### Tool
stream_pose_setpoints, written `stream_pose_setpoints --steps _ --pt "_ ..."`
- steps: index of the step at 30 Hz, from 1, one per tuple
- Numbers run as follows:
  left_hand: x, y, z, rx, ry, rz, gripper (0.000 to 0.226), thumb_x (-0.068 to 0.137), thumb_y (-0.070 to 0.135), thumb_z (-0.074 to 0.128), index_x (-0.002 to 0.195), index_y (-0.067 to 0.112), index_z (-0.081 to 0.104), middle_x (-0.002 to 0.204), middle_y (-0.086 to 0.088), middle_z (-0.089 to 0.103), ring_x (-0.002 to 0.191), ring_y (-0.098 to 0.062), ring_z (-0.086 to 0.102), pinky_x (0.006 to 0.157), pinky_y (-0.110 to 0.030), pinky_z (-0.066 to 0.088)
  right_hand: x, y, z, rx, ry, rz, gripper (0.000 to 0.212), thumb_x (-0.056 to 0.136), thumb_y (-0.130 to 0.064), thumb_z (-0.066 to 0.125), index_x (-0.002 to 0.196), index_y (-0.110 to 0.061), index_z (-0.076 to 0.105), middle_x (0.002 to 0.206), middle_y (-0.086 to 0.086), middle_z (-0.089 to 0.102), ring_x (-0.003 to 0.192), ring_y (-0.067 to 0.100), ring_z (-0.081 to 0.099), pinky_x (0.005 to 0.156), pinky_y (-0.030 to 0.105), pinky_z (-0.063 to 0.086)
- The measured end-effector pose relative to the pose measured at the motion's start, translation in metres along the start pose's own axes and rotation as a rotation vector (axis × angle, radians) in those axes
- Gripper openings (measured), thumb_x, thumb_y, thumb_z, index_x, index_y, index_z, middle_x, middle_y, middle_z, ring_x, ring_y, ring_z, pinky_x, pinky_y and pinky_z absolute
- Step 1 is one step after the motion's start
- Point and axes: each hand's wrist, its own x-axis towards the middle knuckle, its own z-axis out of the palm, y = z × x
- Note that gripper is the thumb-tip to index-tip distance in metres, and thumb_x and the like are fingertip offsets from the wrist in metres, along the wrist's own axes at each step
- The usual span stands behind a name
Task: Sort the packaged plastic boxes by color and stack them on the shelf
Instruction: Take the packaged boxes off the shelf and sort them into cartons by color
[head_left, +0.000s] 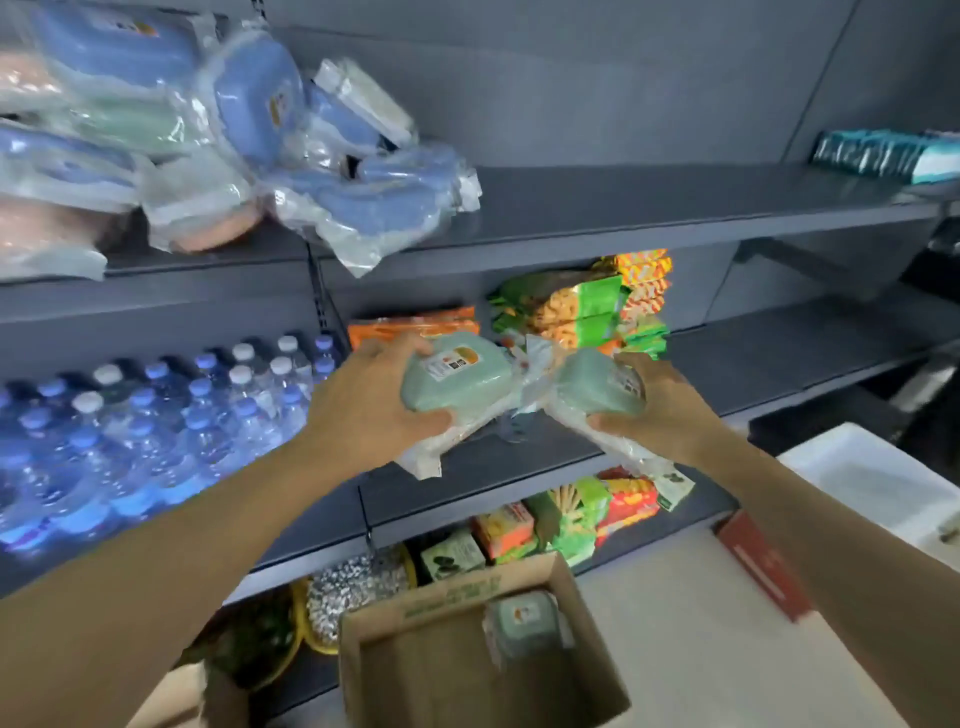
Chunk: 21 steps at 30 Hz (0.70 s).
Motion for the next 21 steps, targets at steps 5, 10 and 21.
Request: stream_pose_setpoints --steps 5,10,21 --pt "-0.030 -0.037 0.087 -0.001 -0.246 -0.075 0.068 0.069 0.046 0.076 0.125 0.030 0.041 0.116 0.001 0.047 0.097 -0.019 0.052 0.079 -0.034 0.046 -0.030 0.066 0.074 -0.130 -0.293 0.036 0.090 0.066 -0.046 0.076 0.143 -0.022 0.035 0.138 0.006 0.042 0.130 0.027 0.033 0.105 0.034 0.030" --pt "-0.065 -0.071 0.188 -0.059 -0.423 -0.211 0.078 0.058 0.048 0.069 0.128 0.026 0.043 0.116 0.006 0.044 0.107 -0.016 0.049 0.080 -0.026 0.038 -0.055 0.130 0.164 -0.197 -0.556 0.004 0.086 0.071 -0.031 0.072 0.144 -0.024 0.028 0.132 0.004 0.040 0.125 0.025 0.035 0.097 0.036 0.041" --pt "-0.145 -0.144 0.378 -0.067 -0.549 -0.499 0.078 0.068 0.028 0.078 0.132 0.026 0.034 0.125 0.001 0.048 0.096 -0.012 0.050 0.077 -0.025 0.042 -0.082 0.226 0.369 -0.389 -0.745 -0.291 0.081 0.075 -0.038 0.068 0.144 -0.027 0.026 0.148 -0.003 0.036 0.136 0.024 0.030 0.110 0.035 0.025"
